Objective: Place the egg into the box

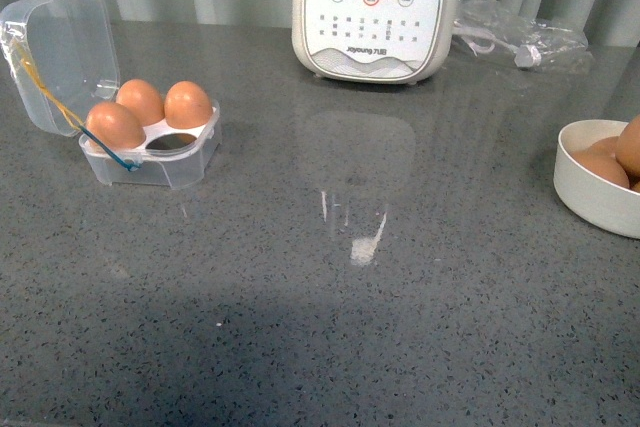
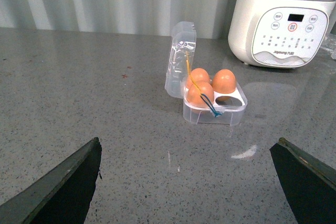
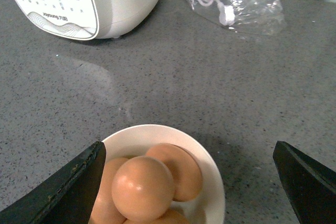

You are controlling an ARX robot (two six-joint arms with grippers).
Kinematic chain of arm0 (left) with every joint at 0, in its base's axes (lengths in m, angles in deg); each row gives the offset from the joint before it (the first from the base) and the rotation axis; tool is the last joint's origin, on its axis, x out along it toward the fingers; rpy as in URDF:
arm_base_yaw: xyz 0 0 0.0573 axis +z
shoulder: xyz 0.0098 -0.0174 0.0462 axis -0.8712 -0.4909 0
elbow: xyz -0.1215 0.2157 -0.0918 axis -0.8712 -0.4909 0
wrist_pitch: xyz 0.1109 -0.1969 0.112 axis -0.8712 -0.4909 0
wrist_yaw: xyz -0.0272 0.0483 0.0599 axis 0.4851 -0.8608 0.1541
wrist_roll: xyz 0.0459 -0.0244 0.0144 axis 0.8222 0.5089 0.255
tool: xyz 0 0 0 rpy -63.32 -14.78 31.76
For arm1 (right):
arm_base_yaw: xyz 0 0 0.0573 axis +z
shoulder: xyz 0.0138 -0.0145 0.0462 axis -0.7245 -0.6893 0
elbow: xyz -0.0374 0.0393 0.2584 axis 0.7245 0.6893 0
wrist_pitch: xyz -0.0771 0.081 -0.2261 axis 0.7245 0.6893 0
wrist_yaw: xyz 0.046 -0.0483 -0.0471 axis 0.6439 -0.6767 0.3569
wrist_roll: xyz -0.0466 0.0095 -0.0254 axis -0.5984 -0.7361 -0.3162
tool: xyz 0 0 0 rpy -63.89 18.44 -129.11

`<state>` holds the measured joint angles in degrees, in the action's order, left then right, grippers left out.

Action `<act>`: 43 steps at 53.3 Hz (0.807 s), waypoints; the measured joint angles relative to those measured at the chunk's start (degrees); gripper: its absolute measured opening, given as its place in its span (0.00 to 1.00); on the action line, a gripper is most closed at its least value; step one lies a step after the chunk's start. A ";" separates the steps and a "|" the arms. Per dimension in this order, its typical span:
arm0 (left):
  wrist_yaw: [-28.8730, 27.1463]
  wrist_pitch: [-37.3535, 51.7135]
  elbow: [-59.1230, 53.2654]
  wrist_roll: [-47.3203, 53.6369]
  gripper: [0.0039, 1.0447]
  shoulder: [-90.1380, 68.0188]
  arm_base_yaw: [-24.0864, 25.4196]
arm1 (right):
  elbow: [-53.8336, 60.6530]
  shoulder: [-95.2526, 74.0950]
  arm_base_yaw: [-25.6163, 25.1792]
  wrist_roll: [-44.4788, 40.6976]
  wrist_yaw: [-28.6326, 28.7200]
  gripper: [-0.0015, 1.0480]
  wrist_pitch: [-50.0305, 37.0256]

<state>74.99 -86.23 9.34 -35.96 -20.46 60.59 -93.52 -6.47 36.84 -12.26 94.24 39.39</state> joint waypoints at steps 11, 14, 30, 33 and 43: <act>0.00 0.00 0.00 0.00 0.94 0.00 0.00 | -1.11 -4.28 2.78 0.04 -2.10 0.93 -0.17; 0.00 0.00 0.00 0.00 0.94 0.00 0.00 | -1.11 -5.27 3.43 0.37 -2.40 0.93 -0.15; 0.00 0.00 0.00 0.00 0.94 0.00 0.00 | 0.31 -6.38 4.96 0.50 -3.56 0.93 -1.09; 0.00 0.00 0.00 0.00 0.94 0.00 0.00 | 0.92 -6.91 4.87 0.50 -3.67 0.93 -1.46; 0.00 0.00 0.00 0.00 0.94 0.00 0.00 | 1.92 -7.74 4.63 0.44 -4.33 0.83 -2.78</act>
<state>74.99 -86.23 9.34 -35.96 -20.46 60.59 -91.59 -14.20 41.47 -11.82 89.92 36.61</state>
